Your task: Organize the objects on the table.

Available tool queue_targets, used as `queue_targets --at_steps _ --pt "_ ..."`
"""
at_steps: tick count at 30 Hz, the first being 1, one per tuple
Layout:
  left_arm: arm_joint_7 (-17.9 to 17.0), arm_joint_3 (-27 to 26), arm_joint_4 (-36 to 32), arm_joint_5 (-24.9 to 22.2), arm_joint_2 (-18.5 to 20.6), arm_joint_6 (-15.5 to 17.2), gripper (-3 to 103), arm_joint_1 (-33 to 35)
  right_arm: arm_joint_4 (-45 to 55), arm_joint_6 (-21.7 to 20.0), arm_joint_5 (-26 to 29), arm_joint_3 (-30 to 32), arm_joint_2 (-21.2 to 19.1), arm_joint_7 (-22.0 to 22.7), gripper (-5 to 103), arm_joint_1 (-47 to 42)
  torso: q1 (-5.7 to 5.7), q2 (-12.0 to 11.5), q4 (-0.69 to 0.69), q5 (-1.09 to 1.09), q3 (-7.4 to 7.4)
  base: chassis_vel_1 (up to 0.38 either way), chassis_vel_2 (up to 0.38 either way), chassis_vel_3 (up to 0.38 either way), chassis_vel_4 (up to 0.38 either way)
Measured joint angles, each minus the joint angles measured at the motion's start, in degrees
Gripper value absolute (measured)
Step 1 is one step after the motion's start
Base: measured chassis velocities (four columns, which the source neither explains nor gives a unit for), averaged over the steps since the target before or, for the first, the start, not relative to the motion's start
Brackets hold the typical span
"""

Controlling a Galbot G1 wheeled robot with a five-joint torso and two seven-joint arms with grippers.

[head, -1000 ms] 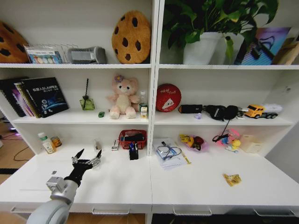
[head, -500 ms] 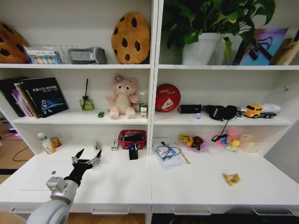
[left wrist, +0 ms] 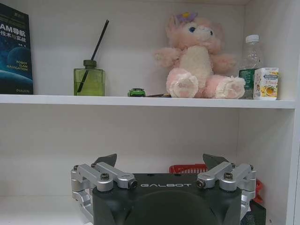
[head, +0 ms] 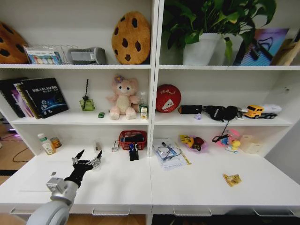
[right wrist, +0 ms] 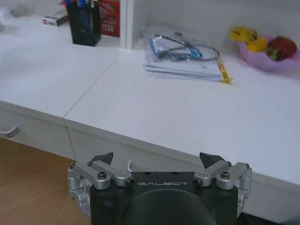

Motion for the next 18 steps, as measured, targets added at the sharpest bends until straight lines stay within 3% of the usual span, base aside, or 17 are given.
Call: queue_targets --at_steps 1,2,3,4,5,6,12,18 --pt "0.0 0.0 0.0 0.0 0.0 0.0 100 0.0 0.0 0.0 0.0 0.0 0.0 0.0 100 0.0 0.0 0.0 0.0 0.0 0.0 0.0 0.0 0.0 0.0" --pt "0.0 0.0 0.0 0.0 0.0 0.0 100 0.0 0.0 -6.8 4.3 0.3 -0.9 1.9 100 4.2 0.0 0.0 -0.03 0.01 0.0 0.0 0.0 0.0 0.0" --pt "0.0 0.0 0.0 0.0 0.0 0.0 100 0.0 0.0 -6.8 4.3 0.3 -0.9 1.9 100 4.2 0.0 0.0 -0.03 0.01 0.0 0.0 0.0 0.0 0.0" --pt "0.0 0.0 0.0 0.0 0.0 0.0 100 0.0 -0.1 -14.5 14.2 2.5 -3.1 6.5 100 12.9 -0.01 0.0 0.0 0.01 0.0 0.0 0.0 0.0 0.0" --pt "0.0 0.0 0.0 0.0 0.0 0.0 100 0.0 -0.2 -17.2 19.2 5.1 -4.5 7.8 100 19.2 0.0 0.0 0.03 0.07 0.0 0.0 0.0 0.0 0.0" --pt "0.0 0.0 0.0 0.0 0.0 0.0 100 0.0 -0.5 -18.0 22.1 7.6 -6.3 8.7 100 24.1 0.01 0.0 0.04 0.04 0.01 0.0 0.0 0.0 0.0" --pt "0.0 0.0 0.0 0.0 0.0 0.0 100 0.0 -7.8 -16.6 25.0 13.7 -11.8 11.8 100 32.6 0.02 0.0 0.01 0.04 0.02 0.0 0.0 0.0 0.0" --pt "0.0 0.0 0.0 0.0 0.0 0.0 100 0.0 -18.4 -15.1 24.9 15.6 -14.5 21.2 100 40.5 0.01 0.0 0.01 -0.02 0.0 0.0 0.0 0.0 0.0"
